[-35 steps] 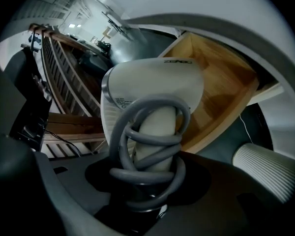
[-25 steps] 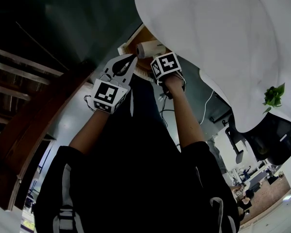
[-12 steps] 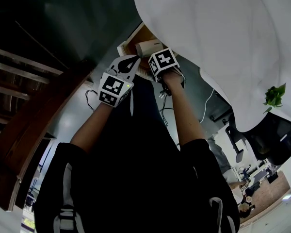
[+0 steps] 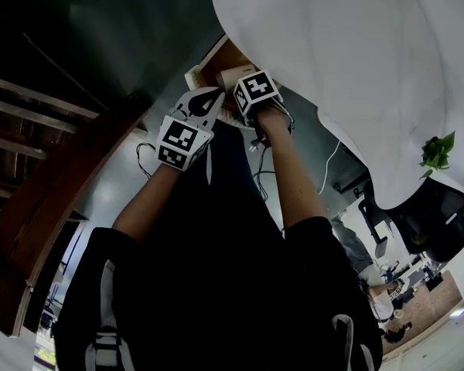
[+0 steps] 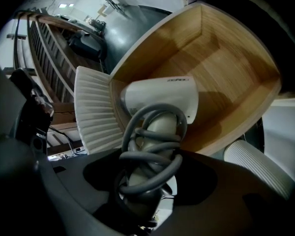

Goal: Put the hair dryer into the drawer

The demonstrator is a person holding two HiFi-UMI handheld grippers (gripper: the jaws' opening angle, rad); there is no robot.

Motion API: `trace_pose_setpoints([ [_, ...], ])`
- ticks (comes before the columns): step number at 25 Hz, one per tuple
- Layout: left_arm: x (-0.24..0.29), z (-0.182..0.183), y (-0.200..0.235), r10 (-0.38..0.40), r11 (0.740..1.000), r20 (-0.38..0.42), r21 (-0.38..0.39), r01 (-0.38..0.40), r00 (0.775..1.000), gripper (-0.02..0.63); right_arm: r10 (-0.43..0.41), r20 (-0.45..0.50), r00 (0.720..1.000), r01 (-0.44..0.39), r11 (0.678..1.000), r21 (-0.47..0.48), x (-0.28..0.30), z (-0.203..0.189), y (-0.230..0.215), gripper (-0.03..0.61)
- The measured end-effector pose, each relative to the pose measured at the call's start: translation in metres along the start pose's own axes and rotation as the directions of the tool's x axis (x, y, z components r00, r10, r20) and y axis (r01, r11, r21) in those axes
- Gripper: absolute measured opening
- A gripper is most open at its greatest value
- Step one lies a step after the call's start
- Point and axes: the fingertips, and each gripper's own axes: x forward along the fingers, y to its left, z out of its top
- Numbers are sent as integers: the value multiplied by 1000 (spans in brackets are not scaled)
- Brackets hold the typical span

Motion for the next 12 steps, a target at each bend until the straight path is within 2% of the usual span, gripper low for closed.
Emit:
trace_pose_setpoints([
  [6, -1, -1, 0, -1, 1000, -1, -12, 1, 1000, 8, -14, 3, 1000, 14, 1000, 0, -1, 1, -1, 323],
  [12, -3, 0, 0, -2, 1000, 6, -11, 2, 1000, 8, 6, 68, 998, -7, 1000, 23, -11, 5, 7, 356],
])
